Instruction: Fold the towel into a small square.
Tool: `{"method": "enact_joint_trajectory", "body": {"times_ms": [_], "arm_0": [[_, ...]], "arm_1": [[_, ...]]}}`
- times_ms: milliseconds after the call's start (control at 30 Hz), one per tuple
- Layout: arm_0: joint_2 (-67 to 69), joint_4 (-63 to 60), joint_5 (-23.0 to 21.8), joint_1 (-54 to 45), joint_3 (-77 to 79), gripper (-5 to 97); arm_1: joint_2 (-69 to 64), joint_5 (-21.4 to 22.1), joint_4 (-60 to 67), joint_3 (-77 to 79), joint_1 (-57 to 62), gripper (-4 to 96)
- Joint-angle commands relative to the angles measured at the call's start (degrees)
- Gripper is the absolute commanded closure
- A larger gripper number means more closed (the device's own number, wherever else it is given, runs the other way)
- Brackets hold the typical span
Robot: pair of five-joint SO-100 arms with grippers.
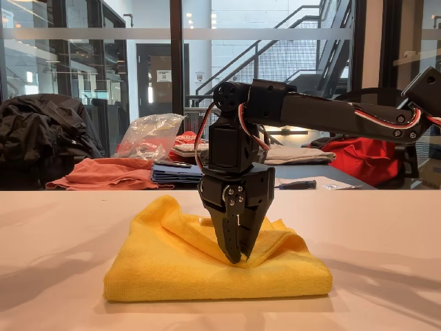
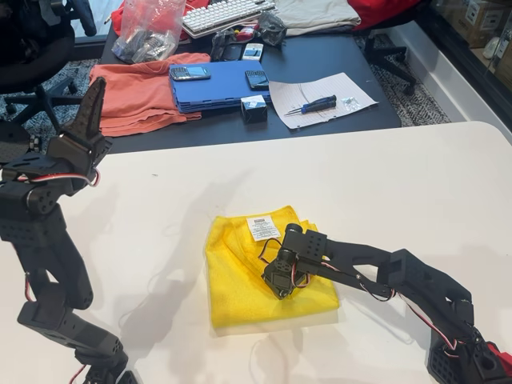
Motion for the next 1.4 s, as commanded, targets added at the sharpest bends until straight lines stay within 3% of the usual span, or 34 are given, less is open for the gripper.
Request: {"method": "enact_joint_trajectory", "body": {"times_ms": [0, 500, 900, 1233, 1367], "arm_0": [[0.8, -0.8, 0.0, 2.5, -1.2, 92], [-0.1, -4.7, 0.0, 19.7, -21.9, 92], [-0.2, -8.4, 0.0, 25.1, -22.7, 91], [-0.1, -8.7, 0.4, 29.1, -22.6, 60], [0.7, -8.7, 0.5, 32.3, -23.3, 55]], "arm_1": [[0.8, 0.0, -0.2, -0.7, 0.0, 4.8], [0.3, -0.5, -0.2, -0.7, 0.0, 4.8], [0.2, -0.6, -0.2, -0.7, 0.1, 4.8], [0.5, -0.6, -0.2, -0.7, 0.1, 4.8], [0.5, -0.6, -0.2, -0.7, 0.1, 4.8]]}}
